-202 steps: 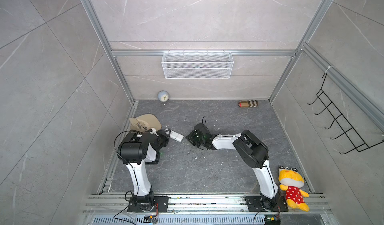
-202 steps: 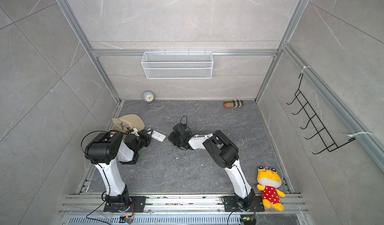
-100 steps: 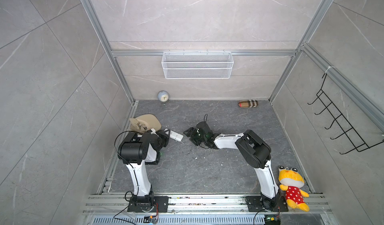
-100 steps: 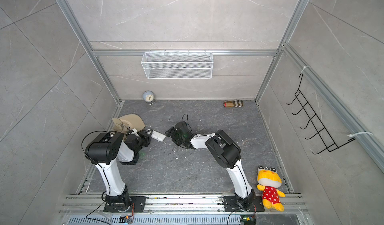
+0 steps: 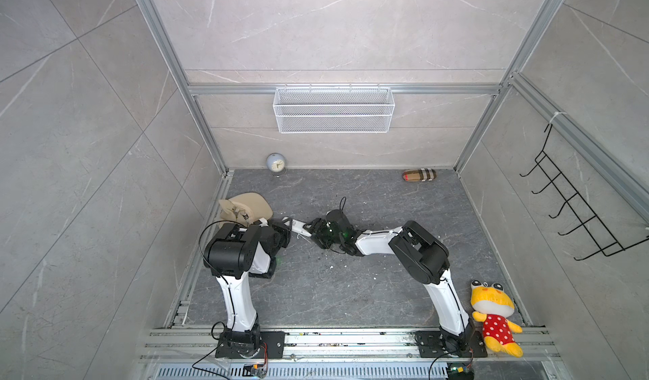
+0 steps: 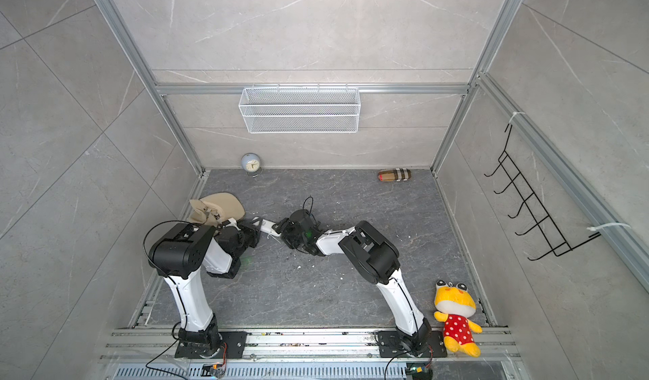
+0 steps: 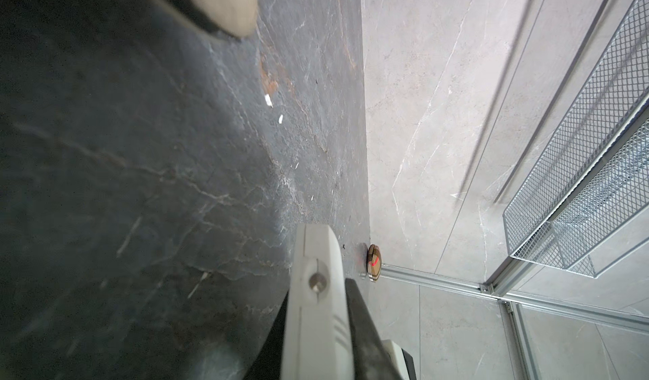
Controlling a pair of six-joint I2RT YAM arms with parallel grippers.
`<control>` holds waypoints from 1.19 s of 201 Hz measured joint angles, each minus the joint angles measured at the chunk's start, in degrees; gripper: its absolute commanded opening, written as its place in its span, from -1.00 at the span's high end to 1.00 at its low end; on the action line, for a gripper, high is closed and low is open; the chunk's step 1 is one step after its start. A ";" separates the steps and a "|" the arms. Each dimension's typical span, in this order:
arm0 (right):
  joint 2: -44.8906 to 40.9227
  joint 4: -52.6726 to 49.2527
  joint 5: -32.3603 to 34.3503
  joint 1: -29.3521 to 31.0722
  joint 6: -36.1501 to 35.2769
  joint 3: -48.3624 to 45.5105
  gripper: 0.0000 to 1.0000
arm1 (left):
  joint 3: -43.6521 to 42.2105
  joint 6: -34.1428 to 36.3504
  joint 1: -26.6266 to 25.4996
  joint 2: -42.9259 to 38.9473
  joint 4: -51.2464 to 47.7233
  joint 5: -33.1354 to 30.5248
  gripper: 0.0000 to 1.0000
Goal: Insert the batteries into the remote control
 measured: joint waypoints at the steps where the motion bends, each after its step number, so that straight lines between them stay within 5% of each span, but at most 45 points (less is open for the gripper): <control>1: 0.04 0.02 0.00 0.00 -0.04 0.02 -0.21 | 0.00 0.00 -0.02 0.00 0.00 0.00 1.00; 85: 1.81 0.42 0.28 0.00 1.49 1.40 0.13 | 0.13 -0.50 -0.57 0.00 -0.72 -0.94 1.00; 143: 1.81 3.67 1.03 -0.11 2.32 -0.20 0.63 | 0.13 -1.49 -0.57 0.00 -2.27 -1.60 1.00; 239: -2.69 -1.66 1.18 -0.85 -1.60 -2.54 0.62 | 0.24 -2.23 -0.94 -0.66 -2.82 0.68 1.00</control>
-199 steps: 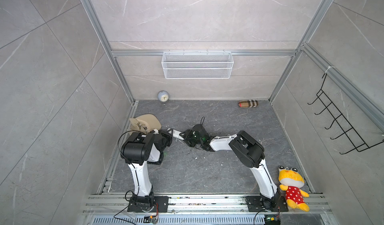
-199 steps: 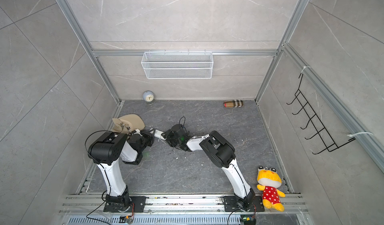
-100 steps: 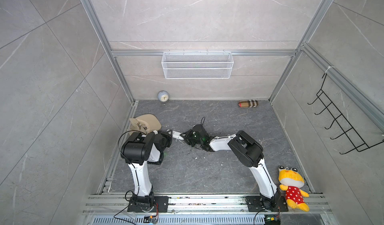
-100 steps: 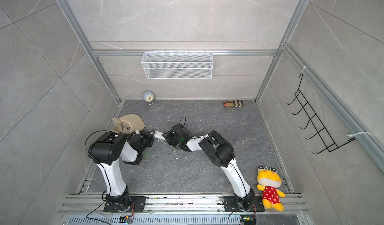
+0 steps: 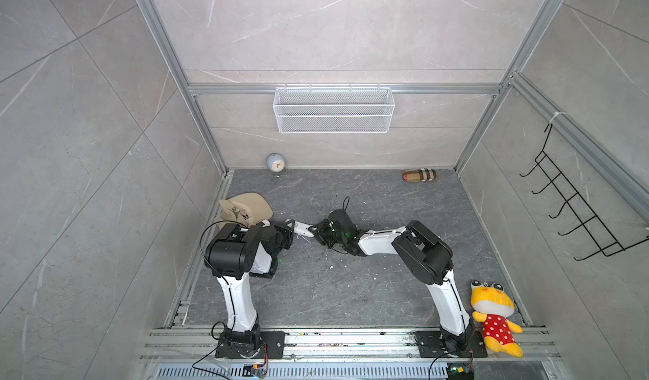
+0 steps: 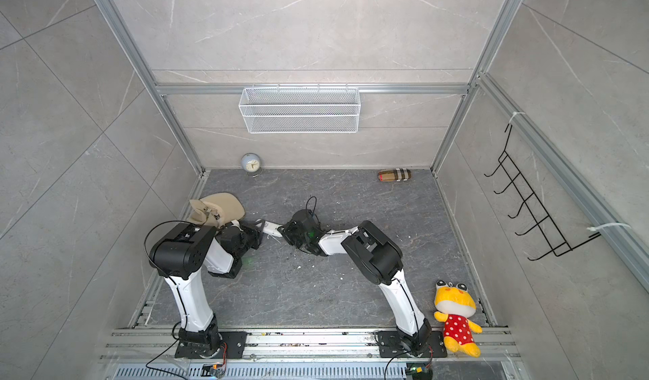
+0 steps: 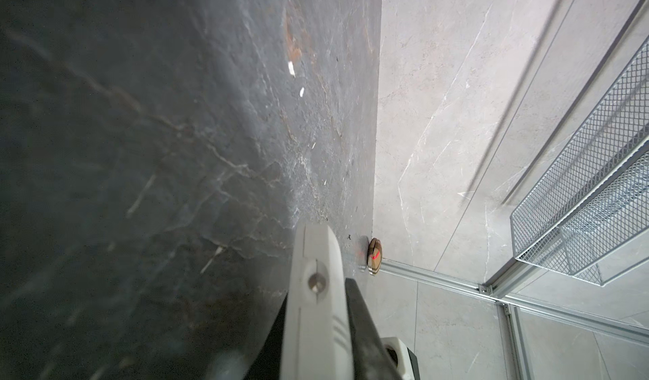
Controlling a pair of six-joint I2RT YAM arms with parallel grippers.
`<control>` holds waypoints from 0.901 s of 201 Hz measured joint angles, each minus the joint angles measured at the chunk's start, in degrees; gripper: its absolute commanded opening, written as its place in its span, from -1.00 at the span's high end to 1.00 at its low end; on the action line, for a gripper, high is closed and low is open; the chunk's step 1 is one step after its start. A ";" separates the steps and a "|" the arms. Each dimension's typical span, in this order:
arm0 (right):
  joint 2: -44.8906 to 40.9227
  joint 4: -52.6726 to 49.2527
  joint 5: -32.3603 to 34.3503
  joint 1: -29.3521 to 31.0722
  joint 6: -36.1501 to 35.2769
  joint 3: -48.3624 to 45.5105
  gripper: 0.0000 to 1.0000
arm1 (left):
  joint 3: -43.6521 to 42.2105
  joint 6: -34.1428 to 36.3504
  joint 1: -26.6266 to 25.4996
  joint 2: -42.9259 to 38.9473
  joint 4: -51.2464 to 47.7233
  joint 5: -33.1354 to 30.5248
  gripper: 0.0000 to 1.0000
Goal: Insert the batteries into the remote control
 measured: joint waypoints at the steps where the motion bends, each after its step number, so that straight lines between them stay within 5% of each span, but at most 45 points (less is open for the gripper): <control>1: -0.04 -0.09 -0.02 -0.02 -0.09 0.00 0.62 | 0.00 -0.02 0.00 -0.02 0.00 0.02 1.00; 113: -1.18 -8.04 -1.57 -0.68 -6.19 2.91 0.43 | 0.44 -0.87 0.11 -0.20 -0.22 1.22 1.00; 181: -1.33 -8.90 -1.64 -0.85 -7.52 2.89 0.54 | 0.44 0.28 0.11 -0.13 -0.35 1.22 1.00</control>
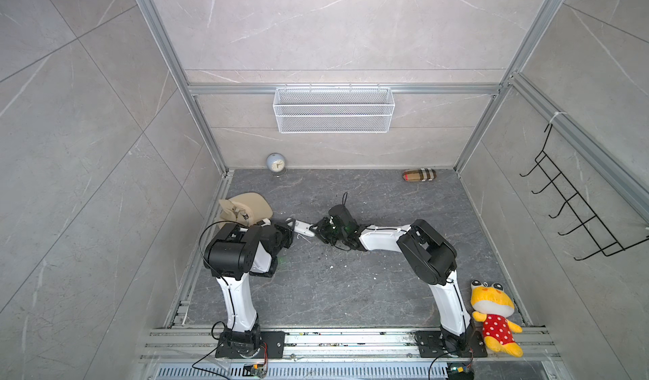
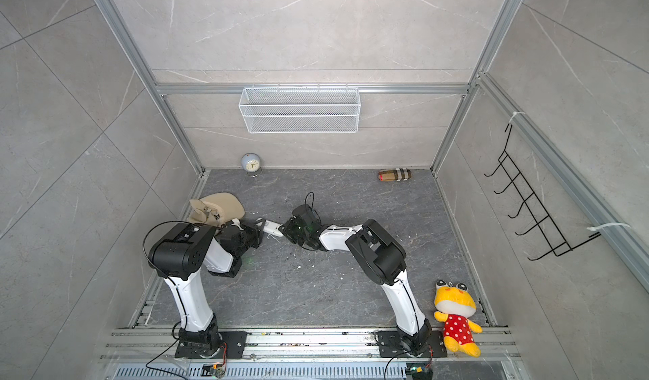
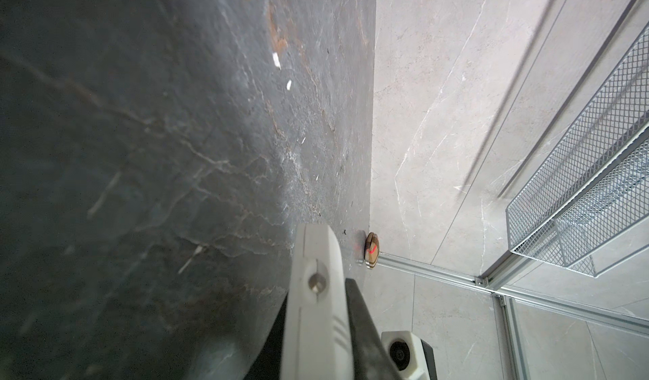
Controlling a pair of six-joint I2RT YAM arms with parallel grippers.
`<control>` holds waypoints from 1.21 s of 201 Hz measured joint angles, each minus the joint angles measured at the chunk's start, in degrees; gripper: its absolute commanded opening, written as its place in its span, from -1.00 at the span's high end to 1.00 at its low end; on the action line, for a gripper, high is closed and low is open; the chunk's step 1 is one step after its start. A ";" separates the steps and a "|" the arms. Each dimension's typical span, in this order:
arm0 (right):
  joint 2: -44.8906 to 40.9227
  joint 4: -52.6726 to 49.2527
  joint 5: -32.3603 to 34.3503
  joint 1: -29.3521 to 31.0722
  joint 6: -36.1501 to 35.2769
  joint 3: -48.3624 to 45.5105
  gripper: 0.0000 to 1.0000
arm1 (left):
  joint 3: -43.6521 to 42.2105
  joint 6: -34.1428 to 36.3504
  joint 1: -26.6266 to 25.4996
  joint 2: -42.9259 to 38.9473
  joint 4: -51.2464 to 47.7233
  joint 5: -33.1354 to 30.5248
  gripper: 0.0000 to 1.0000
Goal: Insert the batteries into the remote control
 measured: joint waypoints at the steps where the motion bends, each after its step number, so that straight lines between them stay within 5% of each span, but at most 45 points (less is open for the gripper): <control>1: -0.02 -0.02 0.00 0.00 -0.02 0.00 0.54 | 0.00 0.02 0.00 0.00 0.00 0.00 1.00; 243: -0.57 -11.91 2.25 -0.37 -7.96 1.95 0.39 | 1.40 5.44 2.49 -0.20 0.50 1.18 1.00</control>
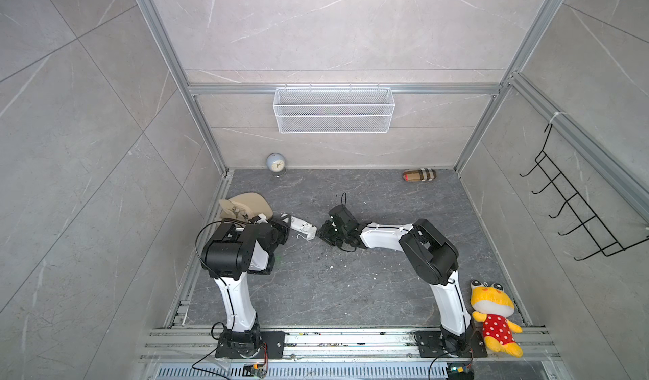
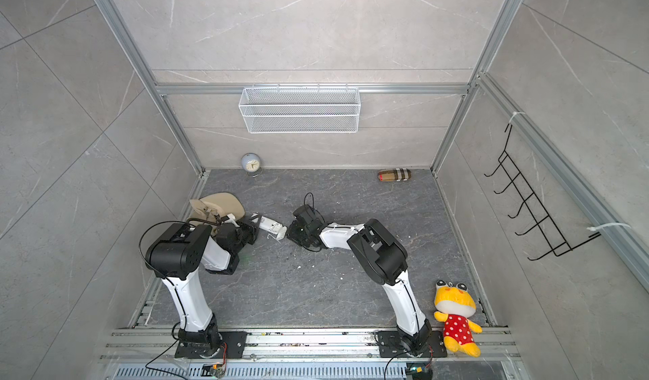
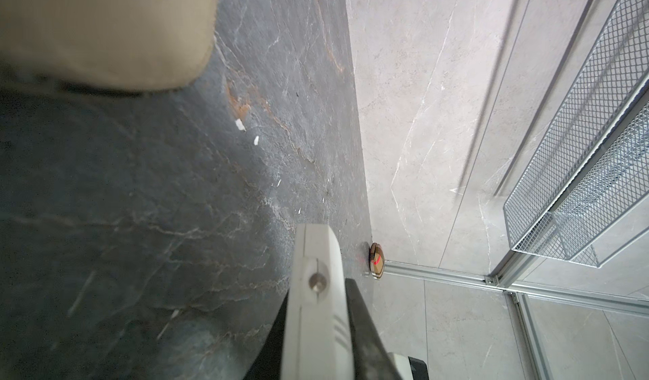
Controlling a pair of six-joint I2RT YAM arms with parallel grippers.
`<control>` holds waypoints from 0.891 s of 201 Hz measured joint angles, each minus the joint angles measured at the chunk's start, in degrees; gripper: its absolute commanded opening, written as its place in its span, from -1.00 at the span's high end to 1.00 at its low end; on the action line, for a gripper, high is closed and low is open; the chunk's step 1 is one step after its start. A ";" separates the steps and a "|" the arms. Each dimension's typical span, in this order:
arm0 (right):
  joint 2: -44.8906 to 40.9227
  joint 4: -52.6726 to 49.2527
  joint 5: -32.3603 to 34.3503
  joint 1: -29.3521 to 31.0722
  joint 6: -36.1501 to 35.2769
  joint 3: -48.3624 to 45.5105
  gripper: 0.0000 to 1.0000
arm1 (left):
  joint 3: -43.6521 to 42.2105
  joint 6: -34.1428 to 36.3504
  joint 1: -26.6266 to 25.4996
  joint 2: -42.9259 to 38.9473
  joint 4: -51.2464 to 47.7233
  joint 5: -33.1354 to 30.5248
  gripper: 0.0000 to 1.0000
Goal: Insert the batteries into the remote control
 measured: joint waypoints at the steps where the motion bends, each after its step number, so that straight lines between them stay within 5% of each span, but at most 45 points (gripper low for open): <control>1: 0.00 -0.02 0.00 0.02 0.02 0.02 0.39 | 0.00 0.00 0.00 0.00 -0.02 0.00 1.00; 128: -0.55 -5.88 2.45 1.51 -2.71 2.14 0.40 | -0.04 0.55 2.89 -4.39 -2.21 2.32 1.00; 148: -3.89 -7.21 2.49 0.83 -5.60 0.11 0.25 | 0.00 0.90 2.93 -7.96 -3.02 3.72 1.00; 179: -11.54 -2.54 -0.81 -1.46 -7.10 -4.94 -0.25 | 1.25 -0.17 2.47 -10.58 -3.21 5.46 1.00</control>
